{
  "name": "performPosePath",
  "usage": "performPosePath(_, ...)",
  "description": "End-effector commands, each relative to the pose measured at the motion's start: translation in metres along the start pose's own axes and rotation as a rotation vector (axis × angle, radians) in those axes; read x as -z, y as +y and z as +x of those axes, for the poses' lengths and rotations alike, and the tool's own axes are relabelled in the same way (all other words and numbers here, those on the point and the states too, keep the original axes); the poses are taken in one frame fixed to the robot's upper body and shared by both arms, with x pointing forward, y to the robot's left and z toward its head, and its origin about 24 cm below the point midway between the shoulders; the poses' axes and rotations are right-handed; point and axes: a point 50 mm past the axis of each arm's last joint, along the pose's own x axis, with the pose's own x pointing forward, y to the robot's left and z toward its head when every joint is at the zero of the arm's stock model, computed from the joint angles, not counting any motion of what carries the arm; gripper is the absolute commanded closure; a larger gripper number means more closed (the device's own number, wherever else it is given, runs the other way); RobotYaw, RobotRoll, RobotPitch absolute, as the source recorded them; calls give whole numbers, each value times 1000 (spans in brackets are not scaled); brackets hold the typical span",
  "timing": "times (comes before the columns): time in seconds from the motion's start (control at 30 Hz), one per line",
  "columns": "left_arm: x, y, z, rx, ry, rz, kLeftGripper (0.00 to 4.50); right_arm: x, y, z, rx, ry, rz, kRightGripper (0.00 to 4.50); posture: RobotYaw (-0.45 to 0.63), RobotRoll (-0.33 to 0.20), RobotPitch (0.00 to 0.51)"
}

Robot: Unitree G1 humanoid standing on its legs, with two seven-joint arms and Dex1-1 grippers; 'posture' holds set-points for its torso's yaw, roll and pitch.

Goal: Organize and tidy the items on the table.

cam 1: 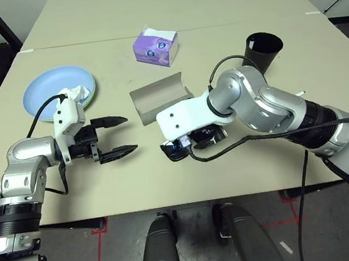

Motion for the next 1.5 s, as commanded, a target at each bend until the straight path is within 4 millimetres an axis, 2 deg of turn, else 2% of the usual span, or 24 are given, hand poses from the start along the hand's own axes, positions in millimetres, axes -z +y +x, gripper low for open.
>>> performPosePath(0.03,2,-5,1,17,18,11,31,-3,2,3,-36,20,-29,0,25,0,177)
performPosePath(0.37,3,-5,2,16,19,13,31,-2,6,8,-94,18,19,0,27,0,171)
performPosePath(0.8,2,-5,0,29,9,21,31,-7,1,16,-96,18,50,0,28,0,169)
performPosePath(1.27,-8,-10,-15,121,31,65,31,-10,-3,12,-85,18,34,0,31,0,172)
performPosePath(1.5,-7,-15,-16,183,66,81,31,-9,-2,14,-92,23,22,0,31,0,173)
